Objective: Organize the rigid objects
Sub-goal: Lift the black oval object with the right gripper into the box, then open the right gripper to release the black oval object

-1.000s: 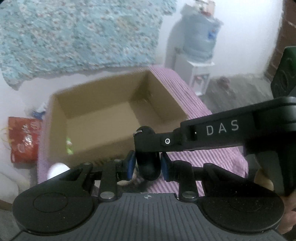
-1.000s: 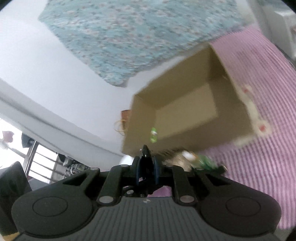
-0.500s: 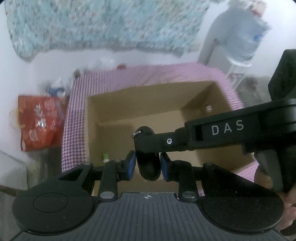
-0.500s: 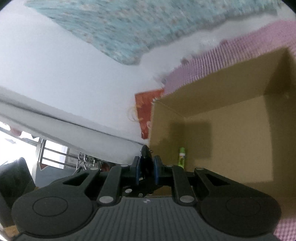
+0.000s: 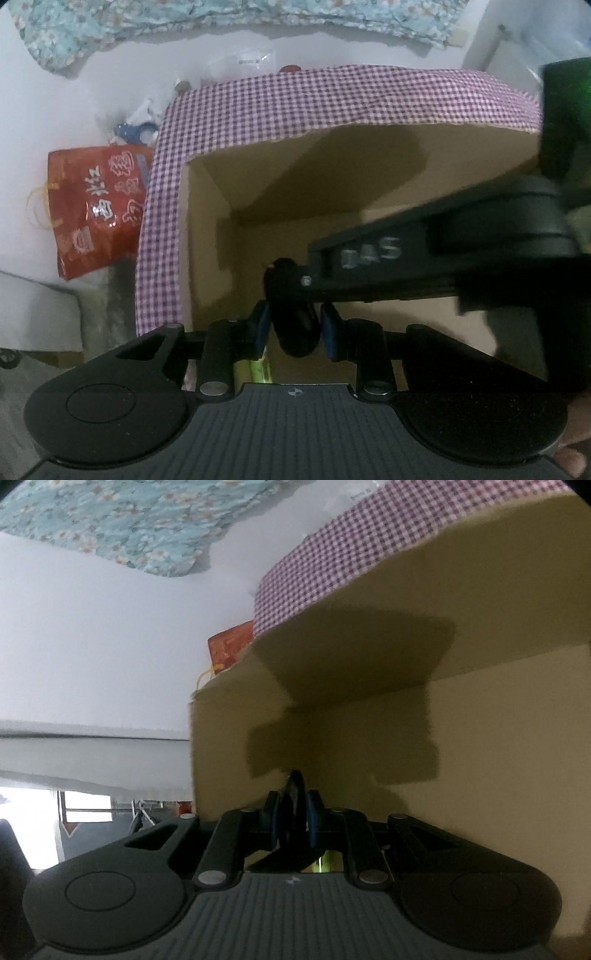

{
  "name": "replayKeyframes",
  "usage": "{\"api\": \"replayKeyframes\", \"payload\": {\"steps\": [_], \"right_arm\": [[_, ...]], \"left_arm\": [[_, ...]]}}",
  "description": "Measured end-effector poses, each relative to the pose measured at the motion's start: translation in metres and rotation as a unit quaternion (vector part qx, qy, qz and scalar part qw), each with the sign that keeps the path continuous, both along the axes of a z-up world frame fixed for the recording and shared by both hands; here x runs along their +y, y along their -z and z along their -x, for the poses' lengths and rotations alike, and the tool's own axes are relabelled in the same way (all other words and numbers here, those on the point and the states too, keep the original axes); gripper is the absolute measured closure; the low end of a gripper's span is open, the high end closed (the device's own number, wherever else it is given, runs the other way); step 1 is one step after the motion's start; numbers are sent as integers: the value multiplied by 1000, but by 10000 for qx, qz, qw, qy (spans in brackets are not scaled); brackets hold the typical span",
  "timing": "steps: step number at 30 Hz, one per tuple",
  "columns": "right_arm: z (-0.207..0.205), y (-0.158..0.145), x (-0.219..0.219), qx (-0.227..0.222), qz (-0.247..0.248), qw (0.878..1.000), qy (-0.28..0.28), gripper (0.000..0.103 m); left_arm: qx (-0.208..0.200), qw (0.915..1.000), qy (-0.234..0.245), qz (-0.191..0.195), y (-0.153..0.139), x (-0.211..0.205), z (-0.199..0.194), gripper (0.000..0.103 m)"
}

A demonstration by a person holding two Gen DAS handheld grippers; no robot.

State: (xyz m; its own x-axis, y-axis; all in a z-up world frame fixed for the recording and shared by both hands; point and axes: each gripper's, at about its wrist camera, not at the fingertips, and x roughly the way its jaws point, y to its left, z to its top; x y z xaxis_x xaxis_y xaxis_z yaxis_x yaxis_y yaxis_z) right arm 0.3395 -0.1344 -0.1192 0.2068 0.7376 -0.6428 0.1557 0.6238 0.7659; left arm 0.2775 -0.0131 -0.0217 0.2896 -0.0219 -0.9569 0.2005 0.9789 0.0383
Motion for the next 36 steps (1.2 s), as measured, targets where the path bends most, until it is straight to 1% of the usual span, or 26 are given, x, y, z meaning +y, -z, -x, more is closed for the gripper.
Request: {"api": "replayKeyframes", "payload": {"steps": [4,9,12,15,21,25,27,28,29,32,36], "right_arm": [[-6,18,4,198,-166,9995,165,85],[-8,23,5,220,-150,9993,276,84],[0,15,-2,151,-162,9992,342,84],[5,-4,-7,-40,-192,9991,386,84],[51,-57,-40,-638,-375,9964,419,84],[95,-89,-66,-1054,-511,9918,519,84],[123,-102,-79,-1289,-534,9884,592,84],[140,-106,-88,-1406,-571,9862,668,84],[146,-111,-87,-1462,-587,9848,726,84],[190,-116,-108,-1601,-557,9807,972,84],[243,-105,-125,-1569,-362,9773,1380,82]], "left_arm": [[-23,10000,26,-41,-2,-6,-1,74],[-233,9996,96,-131,-12,-17,8,70],[-328,9994,133,10,-26,-18,15,67],[-496,9985,194,149,-44,-16,28,65],[-931,9939,298,509,-88,-10,70,61],[-1340,9878,387,690,-115,-8,110,57],[-1519,9844,432,772,-122,-9,131,55],[-1589,9829,440,825,-124,-11,143,55],[-1642,9814,451,885,-124,-10,152,55],[-1712,9785,490,1037,-116,-14,180,55],[-1677,9765,659,1182,-96,-28,214,55]]}}
